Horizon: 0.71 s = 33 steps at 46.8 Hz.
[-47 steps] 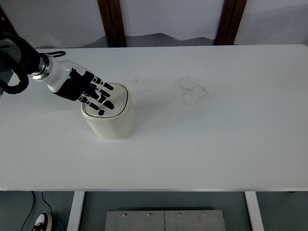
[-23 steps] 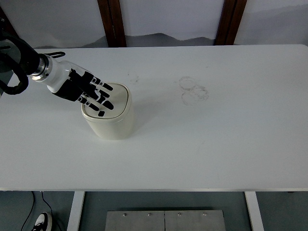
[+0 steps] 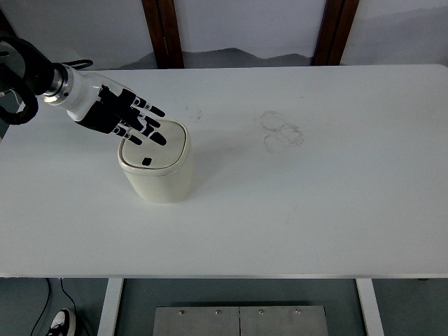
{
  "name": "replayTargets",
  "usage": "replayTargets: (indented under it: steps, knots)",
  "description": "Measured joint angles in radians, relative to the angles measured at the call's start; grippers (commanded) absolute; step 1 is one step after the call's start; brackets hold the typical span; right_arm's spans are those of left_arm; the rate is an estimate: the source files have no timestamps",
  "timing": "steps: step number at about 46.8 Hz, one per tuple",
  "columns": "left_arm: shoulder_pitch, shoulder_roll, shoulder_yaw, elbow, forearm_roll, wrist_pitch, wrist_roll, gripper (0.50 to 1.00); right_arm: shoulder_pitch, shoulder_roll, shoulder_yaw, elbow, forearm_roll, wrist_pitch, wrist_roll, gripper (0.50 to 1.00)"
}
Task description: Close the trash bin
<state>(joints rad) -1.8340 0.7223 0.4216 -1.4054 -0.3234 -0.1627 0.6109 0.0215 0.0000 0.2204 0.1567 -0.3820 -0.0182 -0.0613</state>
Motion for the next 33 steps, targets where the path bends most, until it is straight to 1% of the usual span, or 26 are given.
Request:
replayTargets:
  steps: [8,16,27,33]
  knots:
    - [-0.038,0.001,-0.007,0.025,0.000,-0.004,0.000,1.000,0.000,0.000,0.000,0.000,0.000,0.000,0.000,0.995]
    - [-0.040,0.002,-0.081,0.090,0.010,-0.014,-0.005,1.000,0.000,0.000,0.000,0.000,0.000,0.000,0.000,0.995]
    - [-0.028,0.001,-0.197,0.218,0.014,-0.015,-0.089,1.000,0.000,0.000,0.001,0.001,0.000,0.000,0.000,0.995]
    - [-0.006,-0.006,-0.259,0.263,0.014,-0.013,-0.147,1.000,0.000,0.000,0.001,0.001,0.001,0.000,0.000,0.995]
